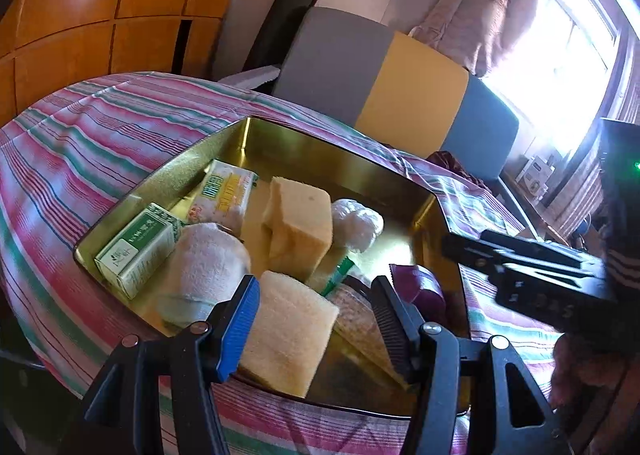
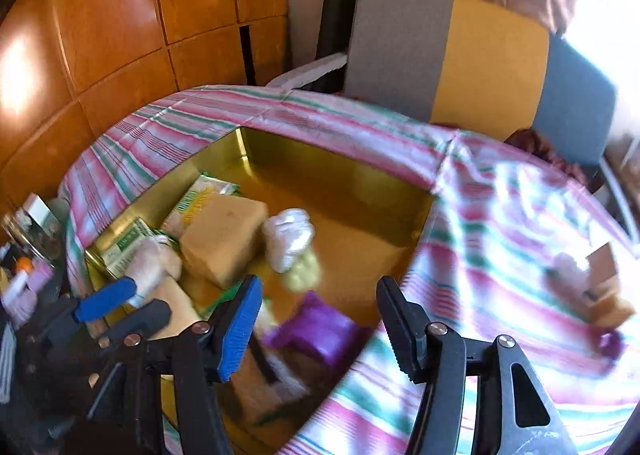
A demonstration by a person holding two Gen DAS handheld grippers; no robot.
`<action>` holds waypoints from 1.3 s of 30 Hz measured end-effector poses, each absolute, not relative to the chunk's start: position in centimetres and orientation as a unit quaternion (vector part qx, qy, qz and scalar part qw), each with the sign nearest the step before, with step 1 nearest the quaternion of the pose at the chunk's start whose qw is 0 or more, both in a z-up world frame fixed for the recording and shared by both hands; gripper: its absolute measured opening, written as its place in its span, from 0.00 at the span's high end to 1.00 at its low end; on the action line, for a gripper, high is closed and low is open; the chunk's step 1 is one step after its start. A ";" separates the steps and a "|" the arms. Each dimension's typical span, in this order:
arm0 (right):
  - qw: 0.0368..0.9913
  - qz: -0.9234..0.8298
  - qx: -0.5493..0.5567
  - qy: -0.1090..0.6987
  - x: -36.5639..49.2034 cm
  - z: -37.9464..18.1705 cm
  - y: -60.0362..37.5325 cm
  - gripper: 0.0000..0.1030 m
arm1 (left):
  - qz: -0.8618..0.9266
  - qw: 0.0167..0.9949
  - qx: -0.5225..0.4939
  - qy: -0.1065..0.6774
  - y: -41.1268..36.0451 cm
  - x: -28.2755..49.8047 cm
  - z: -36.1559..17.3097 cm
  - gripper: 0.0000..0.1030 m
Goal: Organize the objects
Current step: 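Move both tools back toward the remaining items on the cloth, then grasp the purple snack packet with the right gripper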
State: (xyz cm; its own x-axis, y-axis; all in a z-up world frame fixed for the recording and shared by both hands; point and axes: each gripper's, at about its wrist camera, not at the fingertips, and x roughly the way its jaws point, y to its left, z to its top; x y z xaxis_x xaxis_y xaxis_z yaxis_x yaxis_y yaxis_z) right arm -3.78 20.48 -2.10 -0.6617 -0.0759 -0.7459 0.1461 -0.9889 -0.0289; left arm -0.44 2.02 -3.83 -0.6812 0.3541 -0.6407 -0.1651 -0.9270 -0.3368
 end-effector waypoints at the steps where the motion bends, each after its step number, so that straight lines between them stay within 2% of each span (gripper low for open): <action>1: 0.056 -0.911 0.406 0.047 -3.5 -1.9 20.9 0.41 | 0.907 0.147 -0.374 -0.124 2.3 -0.4 -3.8 0.43; 10: 0.015 -0.914 0.403 0.054 -1.5 -0.8 26.2 0.39 | 0.901 0.181 -0.384 -0.089 5.0 0.5 -4.2 0.43; 19: -0.033 -0.906 0.420 0.036 1.0 -2.5 32.7 0.37 | 0.898 0.225 -0.374 -0.055 8.6 2.0 -2.2 0.43; 32: -0.077 -0.850 0.519 -0.040 3.3 -8.5 42.3 0.35 | 0.859 0.327 -0.391 0.041 18.2 5.0 -2.0 0.43; 39: -0.169 -0.835 0.518 -0.079 4.1 -8.9 52.5 0.35 | 0.842 0.356 -0.401 0.065 20.8 6.1 -2.6 0.43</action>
State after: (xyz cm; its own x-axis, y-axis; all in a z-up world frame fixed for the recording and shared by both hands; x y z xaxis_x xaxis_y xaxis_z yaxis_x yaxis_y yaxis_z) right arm 4.09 52.52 -8.86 -0.4070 0.1998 -0.8913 -0.3632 -0.9307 -0.0428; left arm 6.09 20.76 -2.65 -0.4250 0.5468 -0.7214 -0.6506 -0.7386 -0.1766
